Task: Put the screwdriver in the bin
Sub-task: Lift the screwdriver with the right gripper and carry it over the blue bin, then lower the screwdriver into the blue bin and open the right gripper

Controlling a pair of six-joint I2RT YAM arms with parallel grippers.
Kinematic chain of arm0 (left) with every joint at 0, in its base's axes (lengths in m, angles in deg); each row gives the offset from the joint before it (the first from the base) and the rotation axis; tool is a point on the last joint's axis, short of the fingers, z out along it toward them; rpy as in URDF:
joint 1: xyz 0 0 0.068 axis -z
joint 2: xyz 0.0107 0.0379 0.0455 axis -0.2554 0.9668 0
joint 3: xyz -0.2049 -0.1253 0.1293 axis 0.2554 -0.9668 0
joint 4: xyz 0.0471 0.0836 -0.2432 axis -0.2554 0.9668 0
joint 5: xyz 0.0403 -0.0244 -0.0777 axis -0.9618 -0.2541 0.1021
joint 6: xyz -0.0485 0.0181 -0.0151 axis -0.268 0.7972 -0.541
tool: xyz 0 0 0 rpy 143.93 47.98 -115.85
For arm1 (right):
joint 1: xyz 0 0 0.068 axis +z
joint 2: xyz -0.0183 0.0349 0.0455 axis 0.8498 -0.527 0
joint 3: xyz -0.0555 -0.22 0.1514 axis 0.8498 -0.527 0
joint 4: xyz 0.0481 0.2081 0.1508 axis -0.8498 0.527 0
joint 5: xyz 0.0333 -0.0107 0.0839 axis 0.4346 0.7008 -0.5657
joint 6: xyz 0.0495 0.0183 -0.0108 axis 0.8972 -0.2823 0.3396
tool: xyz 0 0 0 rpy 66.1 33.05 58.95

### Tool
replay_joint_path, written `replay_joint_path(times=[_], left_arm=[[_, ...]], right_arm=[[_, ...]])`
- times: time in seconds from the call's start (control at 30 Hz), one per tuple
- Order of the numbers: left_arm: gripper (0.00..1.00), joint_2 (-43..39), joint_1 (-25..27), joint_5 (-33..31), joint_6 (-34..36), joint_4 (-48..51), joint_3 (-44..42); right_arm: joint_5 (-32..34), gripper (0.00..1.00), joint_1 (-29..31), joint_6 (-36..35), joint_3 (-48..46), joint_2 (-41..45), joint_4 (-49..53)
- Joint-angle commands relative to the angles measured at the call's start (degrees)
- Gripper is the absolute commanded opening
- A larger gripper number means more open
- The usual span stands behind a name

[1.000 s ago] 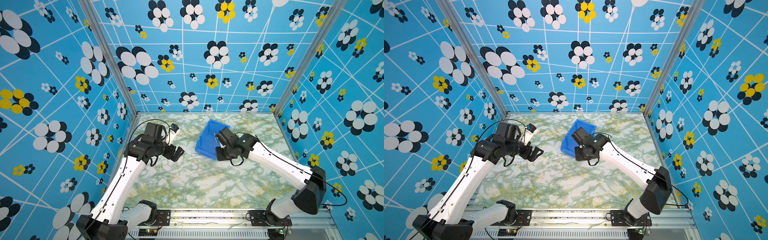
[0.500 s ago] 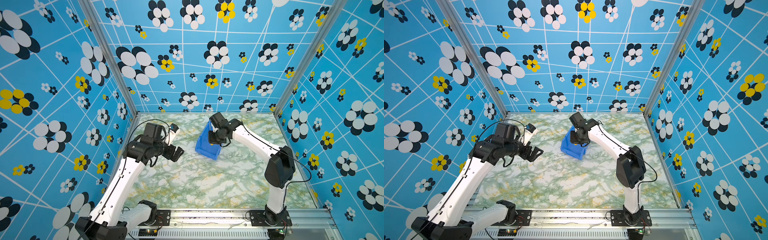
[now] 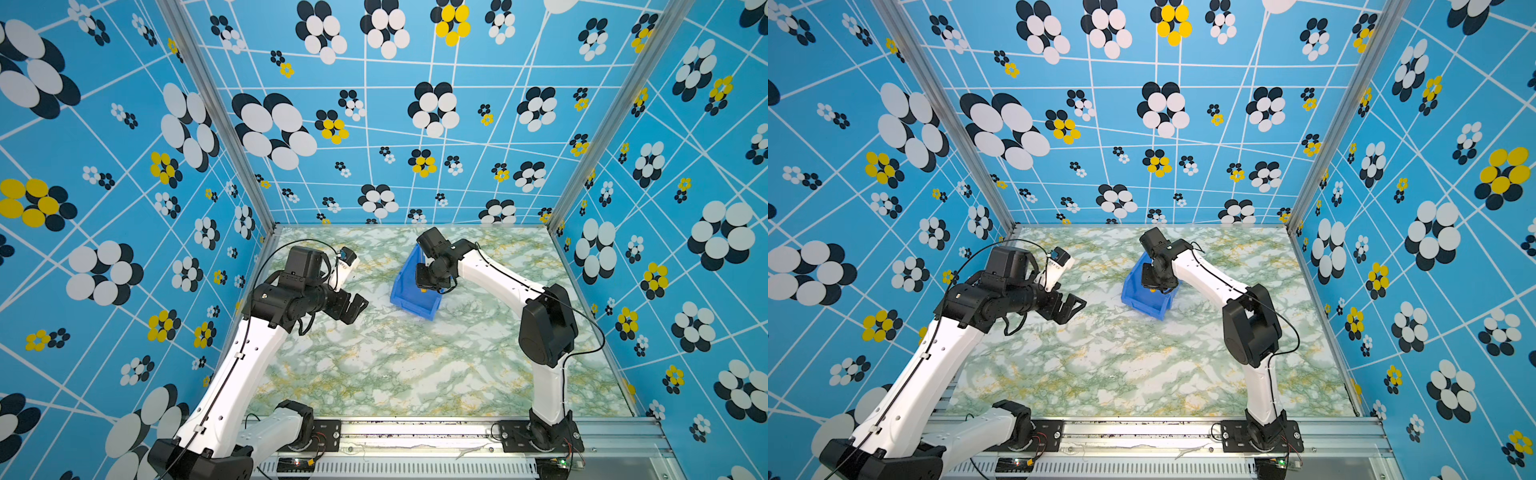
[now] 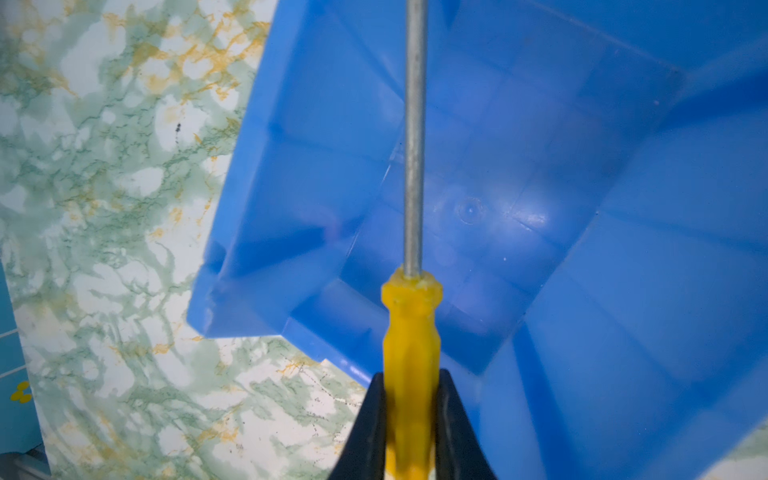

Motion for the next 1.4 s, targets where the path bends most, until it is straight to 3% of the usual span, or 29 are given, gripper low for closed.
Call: replay_joint_path(times=[0.0,0.57,1.37], left_arm=[[0.99,-0.45,0.44,0.96,-0.63,0.17,1.49],[0.99,0.7,0.44,1.07,-0.63,0.35,1.87],[0.99,1.26,0.41,0.75,-0.72,0.29,1.72]], right_arm=[[-0.28,0.12,-0.43,0.85,1.56,-1.91,-0.5],[-0.37,0.16,-0.86,0.11,10.54,-11.85,3.77],[-0.11,0.28,-0.86,-0.37,11.01,-11.08,4.49]])
